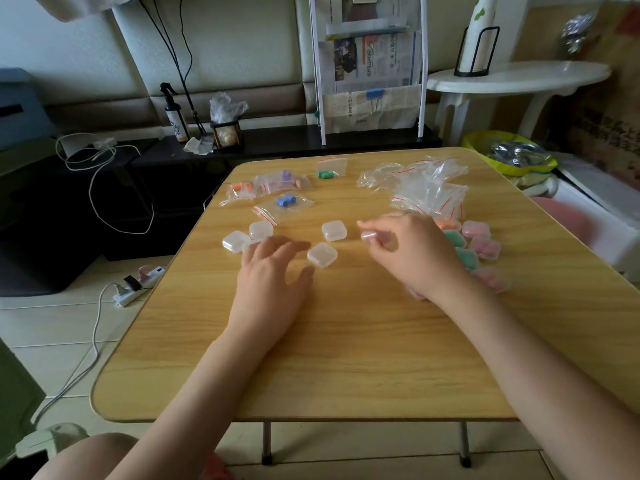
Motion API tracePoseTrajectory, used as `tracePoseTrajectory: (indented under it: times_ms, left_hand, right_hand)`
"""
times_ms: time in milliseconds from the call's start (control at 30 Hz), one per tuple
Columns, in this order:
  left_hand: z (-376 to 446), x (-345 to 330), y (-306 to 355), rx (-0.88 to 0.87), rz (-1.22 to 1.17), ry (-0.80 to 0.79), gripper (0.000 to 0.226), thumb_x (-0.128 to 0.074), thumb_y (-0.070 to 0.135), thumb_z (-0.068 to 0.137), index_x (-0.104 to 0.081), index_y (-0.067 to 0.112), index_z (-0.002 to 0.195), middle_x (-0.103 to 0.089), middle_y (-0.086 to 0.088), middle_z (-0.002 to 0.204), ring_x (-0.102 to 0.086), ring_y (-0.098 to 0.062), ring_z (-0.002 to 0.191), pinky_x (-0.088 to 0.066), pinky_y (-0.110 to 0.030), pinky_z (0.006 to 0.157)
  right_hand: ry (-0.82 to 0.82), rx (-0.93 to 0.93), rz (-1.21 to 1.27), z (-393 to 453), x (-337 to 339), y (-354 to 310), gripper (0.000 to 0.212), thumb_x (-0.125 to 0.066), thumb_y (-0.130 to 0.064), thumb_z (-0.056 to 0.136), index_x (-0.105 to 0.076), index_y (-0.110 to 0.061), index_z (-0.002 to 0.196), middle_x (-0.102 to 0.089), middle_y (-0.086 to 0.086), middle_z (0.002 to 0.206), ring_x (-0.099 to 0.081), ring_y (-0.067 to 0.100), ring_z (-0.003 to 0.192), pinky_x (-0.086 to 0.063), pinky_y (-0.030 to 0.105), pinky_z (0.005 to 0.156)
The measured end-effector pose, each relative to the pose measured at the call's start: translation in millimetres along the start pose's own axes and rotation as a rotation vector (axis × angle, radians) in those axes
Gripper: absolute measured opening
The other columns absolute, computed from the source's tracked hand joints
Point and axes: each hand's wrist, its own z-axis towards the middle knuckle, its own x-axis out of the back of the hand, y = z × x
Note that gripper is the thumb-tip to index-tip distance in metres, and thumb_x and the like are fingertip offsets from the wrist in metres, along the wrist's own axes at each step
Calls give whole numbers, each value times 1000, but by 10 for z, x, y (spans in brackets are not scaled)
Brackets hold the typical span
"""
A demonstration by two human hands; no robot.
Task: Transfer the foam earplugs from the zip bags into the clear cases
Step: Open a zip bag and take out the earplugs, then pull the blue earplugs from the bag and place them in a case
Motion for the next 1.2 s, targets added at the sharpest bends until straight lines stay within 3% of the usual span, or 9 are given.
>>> tracePoseTrajectory:
  times_ms: [100,233,400,500,700,833,933,1000,1200]
  left_hand:
    - [-17,-46,25,-108,93,-208,48,-49,41,94,-39,38,141,-25,6,155,-8,-13,146,-10,-35,116]
    - [-25,-93,10,-150,145,-335,52,-29,49,98,-19,41,148,-10,12,159,15,-4,144,9,-34,117]
    - [-21,-70,48,-162,129,-201,40,-41,41,97,-44,32,136,-38,7,145,-19,-11,143,-13,-30,116]
    - [-19,-48,56,-94,89,-103,26,-52,33,94,-55,24,118,-48,5,126,-42,-17,122,-35,-28,95]
    - [-15,-56,86,-63,71,-58,26,-57,23,89,-55,21,115,-50,6,121,-45,-16,115,-39,-24,85]
    - [0,-51,99,-77,58,-62,28,-54,20,91,-58,25,118,-49,9,124,-44,-12,116,-44,-26,84]
    - [2,-49,74,-69,45,-73,28,-51,20,93,-59,26,119,-48,9,125,-42,-11,117,-46,-26,81]
    - [-16,-39,51,-89,38,-63,25,-52,22,92,-59,23,116,-49,8,122,-44,-13,114,-47,-27,78]
    - [12,-65,28,-28,-108,37,21,-59,29,90,-59,19,108,-51,7,114,-46,-12,109,-37,-20,83]
  right_hand:
    - [-98,0,-52,1,-36,0,22,-59,-15,85,-76,-20,98,-71,-5,104,-59,13,100,-51,37,89]
    - [-106,-23,-56,4,-61,13,21,-57,-17,85,-75,-24,93,-70,-8,97,-56,12,98,-50,36,84]
    - [-114,-6,-80,39,-68,38,40,-52,-14,87,-61,-31,122,-64,-12,96,-51,12,95,-42,27,74]
    - [-94,-21,-81,96,-54,1,41,-56,-14,84,-62,-31,121,-64,-12,99,-49,9,86,-42,29,77]
    - [-211,36,-230,598,-179,-238,37,-45,-12,93,-60,-26,123,-61,-3,126,-55,16,112,-46,36,95]
    - [-304,46,-253,1068,-500,-363,37,-46,-18,98,-53,-27,133,-58,0,128,-49,3,62,-43,20,56]
    - [-435,68,-338,1269,-771,-438,38,-51,-30,97,-52,-28,135,-49,2,139,-57,14,84,-43,23,65]
    - [-460,56,-394,1328,-953,-444,38,-54,-39,94,-55,-29,131,-34,2,152,-53,22,115,-45,31,81]
    - [-212,63,-418,1288,-1010,-514,10,-56,-20,93,-64,-19,87,-58,2,130,-61,21,100,-46,30,70]
